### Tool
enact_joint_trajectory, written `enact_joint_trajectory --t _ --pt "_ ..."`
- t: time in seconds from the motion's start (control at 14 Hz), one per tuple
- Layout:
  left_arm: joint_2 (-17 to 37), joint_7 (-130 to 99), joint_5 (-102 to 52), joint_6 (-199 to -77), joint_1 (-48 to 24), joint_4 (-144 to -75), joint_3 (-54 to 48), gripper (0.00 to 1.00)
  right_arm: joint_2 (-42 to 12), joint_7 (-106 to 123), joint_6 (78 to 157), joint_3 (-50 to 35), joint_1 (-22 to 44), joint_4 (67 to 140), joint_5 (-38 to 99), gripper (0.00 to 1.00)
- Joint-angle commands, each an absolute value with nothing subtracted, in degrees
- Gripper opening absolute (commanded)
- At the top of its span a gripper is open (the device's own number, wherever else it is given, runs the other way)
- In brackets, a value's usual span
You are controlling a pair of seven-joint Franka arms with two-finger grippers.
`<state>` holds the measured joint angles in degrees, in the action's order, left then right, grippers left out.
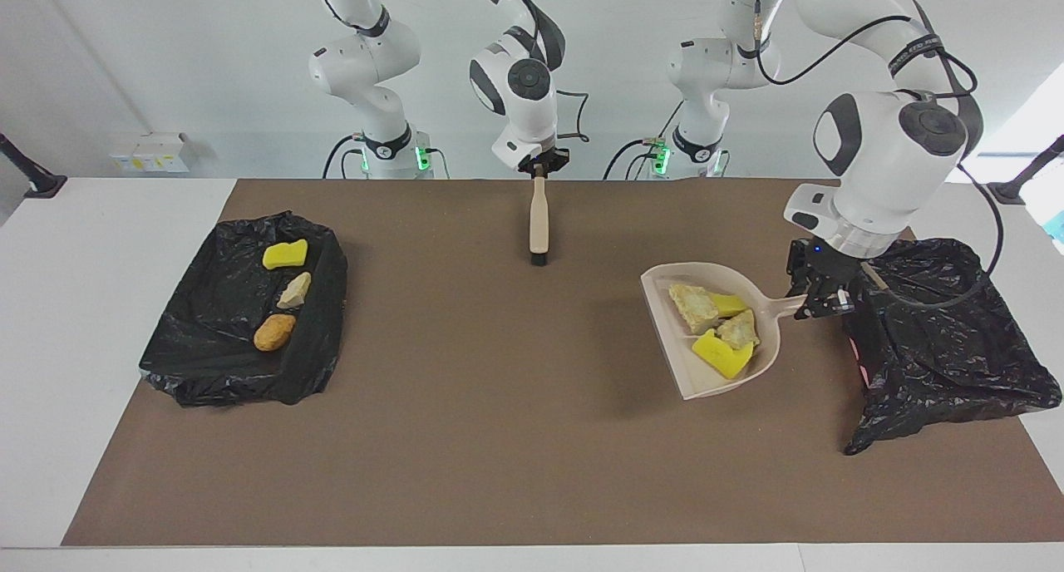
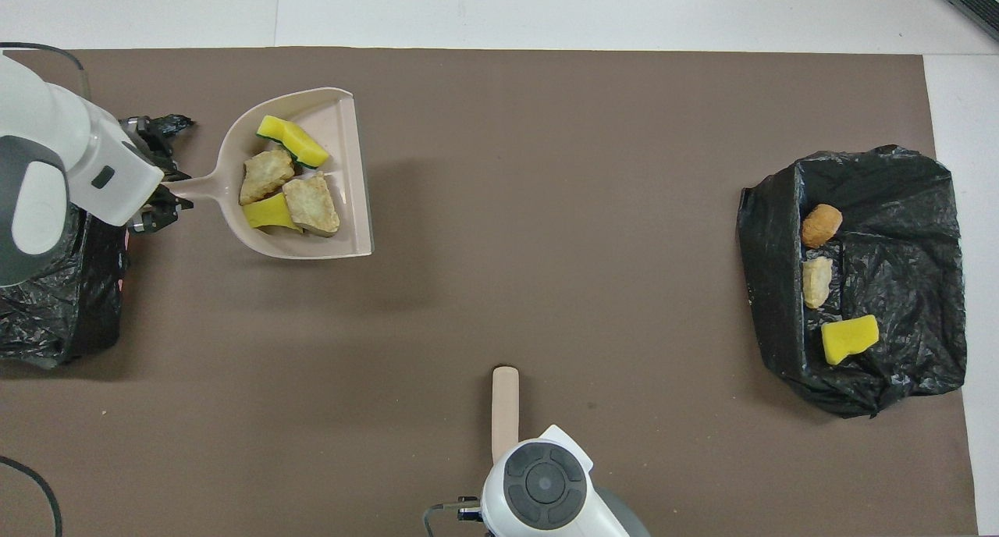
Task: Sweep and dump trash in bin
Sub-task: 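Carry the dustpan to the black bag nearest the left gripper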
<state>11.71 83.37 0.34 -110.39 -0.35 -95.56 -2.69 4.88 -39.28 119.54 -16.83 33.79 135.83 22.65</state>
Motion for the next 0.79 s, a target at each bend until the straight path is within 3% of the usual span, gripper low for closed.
enact_joint_trajectory --t 0.0,0.07,0.36,0.72 --pt "14.0 91.5 -0.9 -109.2 5.8 -91.9 -3.3 0.0 5.1 -40.5 120.1 -16.7 33.9 135.8 20.8 0.85" --pt "15.0 94.7 -0.8 -108.7 7.6 -90.1 -3.3 0.0 5.1 -40.8 120.1 -16.8 33.9 135.6 19.3 1.0" --pt "15.4 107.9 -0.3 -107.7 16.1 -88.6 -3.1 0.0 6.1 -41.0 119.1 -16.0 32.7 132.4 16.8 1.0" --pt "19.5 123.1 1.0 -104.3 25.3 -80.9 -2.6 0.0 9.2 -40.4 113.8 -16.0 25.1 127.2 10.0 1.0"
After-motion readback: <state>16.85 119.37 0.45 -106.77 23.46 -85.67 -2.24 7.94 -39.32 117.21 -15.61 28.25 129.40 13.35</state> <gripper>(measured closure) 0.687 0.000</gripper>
